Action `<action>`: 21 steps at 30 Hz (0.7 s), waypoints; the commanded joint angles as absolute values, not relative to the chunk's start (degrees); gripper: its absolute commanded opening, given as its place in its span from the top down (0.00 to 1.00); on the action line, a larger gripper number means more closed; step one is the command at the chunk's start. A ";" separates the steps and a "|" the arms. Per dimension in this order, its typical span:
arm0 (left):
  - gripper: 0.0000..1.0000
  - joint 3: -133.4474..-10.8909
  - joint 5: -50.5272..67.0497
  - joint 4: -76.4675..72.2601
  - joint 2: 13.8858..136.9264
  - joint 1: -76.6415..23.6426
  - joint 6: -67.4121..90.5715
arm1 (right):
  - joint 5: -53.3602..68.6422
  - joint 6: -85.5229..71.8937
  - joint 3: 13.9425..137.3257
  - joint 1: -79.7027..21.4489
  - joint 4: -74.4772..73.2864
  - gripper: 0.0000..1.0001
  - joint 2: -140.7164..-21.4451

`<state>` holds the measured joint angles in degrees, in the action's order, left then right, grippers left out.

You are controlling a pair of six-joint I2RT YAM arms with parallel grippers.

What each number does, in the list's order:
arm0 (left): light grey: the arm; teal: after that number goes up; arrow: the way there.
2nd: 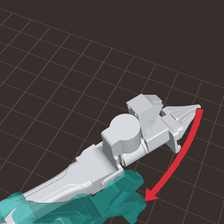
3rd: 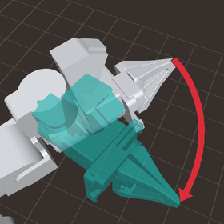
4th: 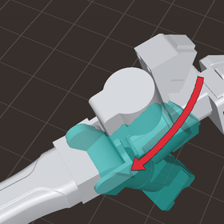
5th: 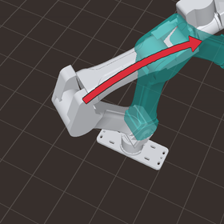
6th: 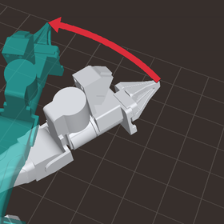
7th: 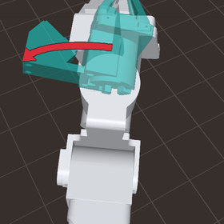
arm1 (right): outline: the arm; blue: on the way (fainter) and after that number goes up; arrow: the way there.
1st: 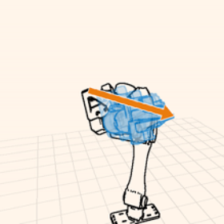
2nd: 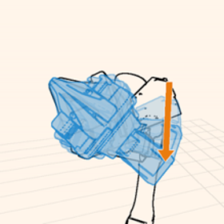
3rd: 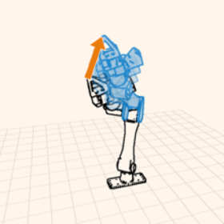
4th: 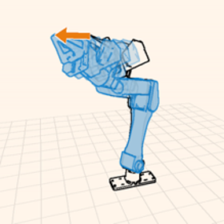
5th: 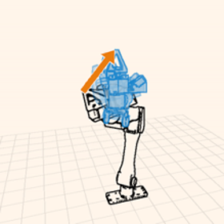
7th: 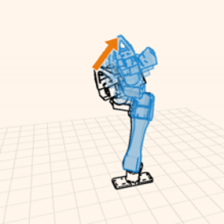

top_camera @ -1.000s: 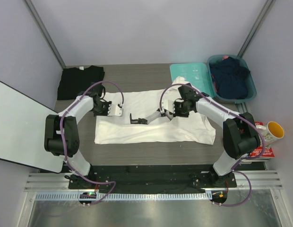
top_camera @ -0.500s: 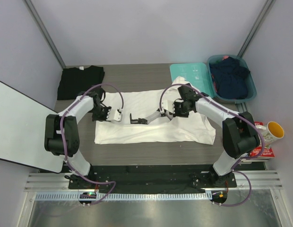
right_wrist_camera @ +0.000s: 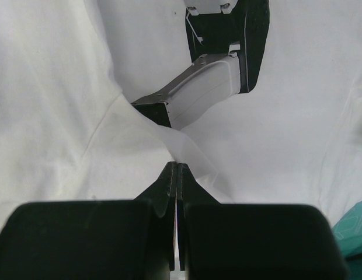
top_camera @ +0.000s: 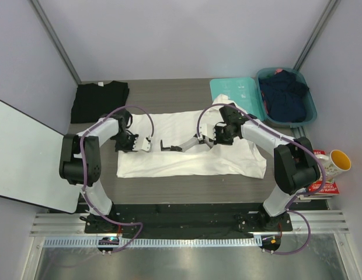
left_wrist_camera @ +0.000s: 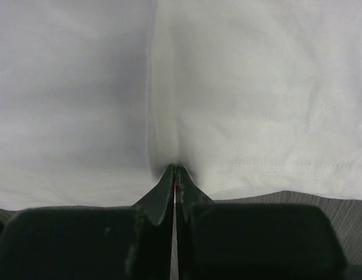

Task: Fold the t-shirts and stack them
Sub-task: Fold the tshirt

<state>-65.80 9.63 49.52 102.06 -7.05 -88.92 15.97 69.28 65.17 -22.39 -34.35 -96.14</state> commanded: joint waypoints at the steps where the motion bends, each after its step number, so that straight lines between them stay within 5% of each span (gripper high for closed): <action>1: 1.00 -66.44 9.14 48.08 102.22 -6.77 -89.12 | 15.56 69.78 67.06 -22.68 -34.54 0.99 -95.89; 10: 1.00 -67.50 10.02 48.95 100.20 -6.77 -88.42 | 15.47 70.13 67.76 -22.68 -34.63 0.99 -95.89; 11: 0.85 -67.67 10.11 49.30 99.76 -6.77 -88.50 | 15.47 70.22 67.68 -22.68 -34.63 0.99 -96.06; 14: 0.65 -68.29 10.98 51.24 98.97 -6.68 -88.86 | 15.38 70.40 67.76 -22.68 -34.54 0.99 -96.15; 21: 0.68 -67.41 10.81 50.19 98.87 -6.68 -89.47 | 15.64 70.75 67.59 -22.76 -34.45 0.99 -96.42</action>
